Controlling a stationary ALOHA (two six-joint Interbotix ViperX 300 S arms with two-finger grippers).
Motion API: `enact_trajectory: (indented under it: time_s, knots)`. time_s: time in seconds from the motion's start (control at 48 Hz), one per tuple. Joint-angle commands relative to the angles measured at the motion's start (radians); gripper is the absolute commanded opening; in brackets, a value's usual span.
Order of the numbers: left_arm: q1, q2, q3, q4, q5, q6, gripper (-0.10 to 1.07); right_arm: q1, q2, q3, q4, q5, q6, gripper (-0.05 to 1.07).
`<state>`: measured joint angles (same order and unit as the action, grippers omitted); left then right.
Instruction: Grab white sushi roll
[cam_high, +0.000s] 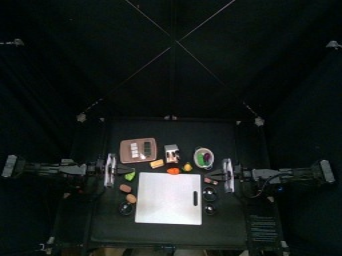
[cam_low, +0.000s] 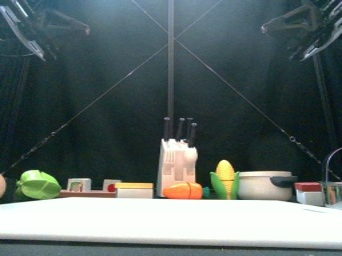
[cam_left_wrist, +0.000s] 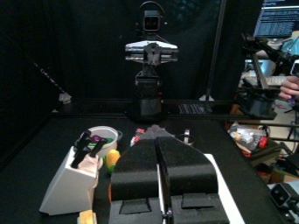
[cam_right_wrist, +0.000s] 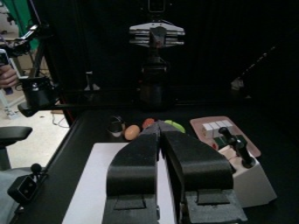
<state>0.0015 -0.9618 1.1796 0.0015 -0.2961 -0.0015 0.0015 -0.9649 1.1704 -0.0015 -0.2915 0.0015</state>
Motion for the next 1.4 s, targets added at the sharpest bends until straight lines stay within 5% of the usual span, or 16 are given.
enact_trajectory:
  time_s: [0.0,0.292,0.729,1.146,1.375]
  knots:
    - [0.008,0.009,0.020,0.003,-0.008,0.009,-0.05,-0.005,0.031,-0.018,-0.011,-0.003,-0.003,0.02]
    - [0.002,0.018,0.037,0.000,-0.011,0.003,-0.04,-0.005,0.193,-0.095,-0.170,0.009,0.020,0.01]
    - [-0.003,0.129,0.028,0.000,-0.028,0.002,-0.02,-0.017,0.264,-0.143,-0.003,0.046,0.144,0.01]
    - [-0.005,0.153,0.032,-0.011,-0.057,-0.003,0.25,-0.055,0.276,-0.124,0.031,0.166,0.221,0.01]
    - [0.005,0.155,0.035,-0.121,-0.051,-0.003,0.39,-0.057,0.295,-0.100,0.031,0.176,0.221,0.01]
